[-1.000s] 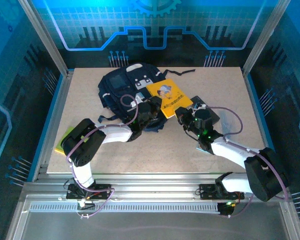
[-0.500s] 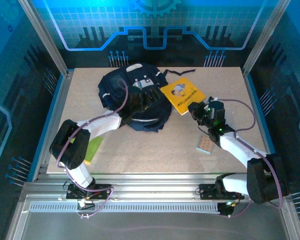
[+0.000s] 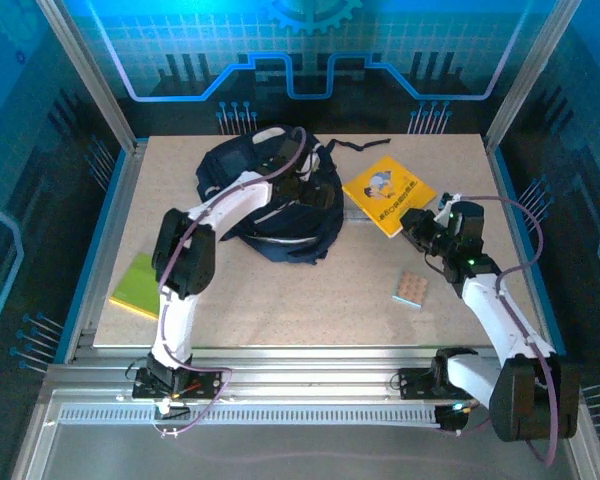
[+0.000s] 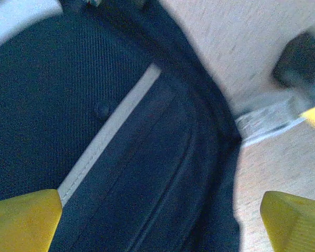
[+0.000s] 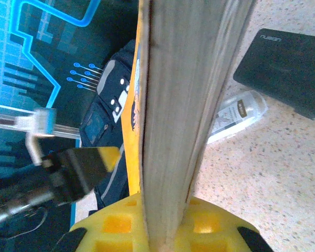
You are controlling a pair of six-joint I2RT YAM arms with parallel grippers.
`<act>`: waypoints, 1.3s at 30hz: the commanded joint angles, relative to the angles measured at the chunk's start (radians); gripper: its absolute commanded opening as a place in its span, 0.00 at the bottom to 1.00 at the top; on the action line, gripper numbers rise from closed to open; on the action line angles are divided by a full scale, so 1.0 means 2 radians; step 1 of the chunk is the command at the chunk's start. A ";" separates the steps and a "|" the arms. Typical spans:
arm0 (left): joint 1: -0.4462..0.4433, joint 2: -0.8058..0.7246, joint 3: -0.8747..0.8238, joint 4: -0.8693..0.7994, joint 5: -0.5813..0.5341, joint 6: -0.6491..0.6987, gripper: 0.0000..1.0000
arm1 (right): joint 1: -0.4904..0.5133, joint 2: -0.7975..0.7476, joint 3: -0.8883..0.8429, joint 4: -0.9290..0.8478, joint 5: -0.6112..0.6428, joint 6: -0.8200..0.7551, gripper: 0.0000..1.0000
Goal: Pack books, pencil case, and school supplies into a backpack
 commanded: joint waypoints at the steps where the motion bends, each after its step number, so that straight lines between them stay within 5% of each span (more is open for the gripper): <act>1: 0.006 0.032 0.033 -0.074 -0.007 0.068 0.96 | -0.013 -0.030 0.018 -0.021 -0.029 -0.039 0.00; 10: 0.018 0.108 0.050 -0.090 -0.027 0.096 0.87 | -0.022 -0.051 0.015 -0.047 -0.038 -0.048 0.00; 17: 0.027 0.120 0.054 -0.096 -0.008 0.112 0.36 | -0.022 -0.057 0.020 -0.051 -0.039 -0.052 0.00; 18: 0.027 0.118 0.053 -0.097 -0.012 0.114 0.13 | -0.023 -0.058 0.019 -0.050 -0.039 -0.051 0.00; 20: 0.027 0.111 0.053 -0.096 -0.016 0.118 0.00 | -0.022 -0.062 0.018 -0.048 -0.039 -0.050 0.00; 32: 0.036 -0.002 0.135 -0.135 0.012 0.101 0.00 | -0.019 -0.055 -0.006 -0.031 -0.051 -0.030 0.00; 39: 0.064 -0.006 0.206 -0.156 0.059 0.079 0.00 | -0.008 -0.056 -0.005 -0.038 -0.050 -0.031 0.00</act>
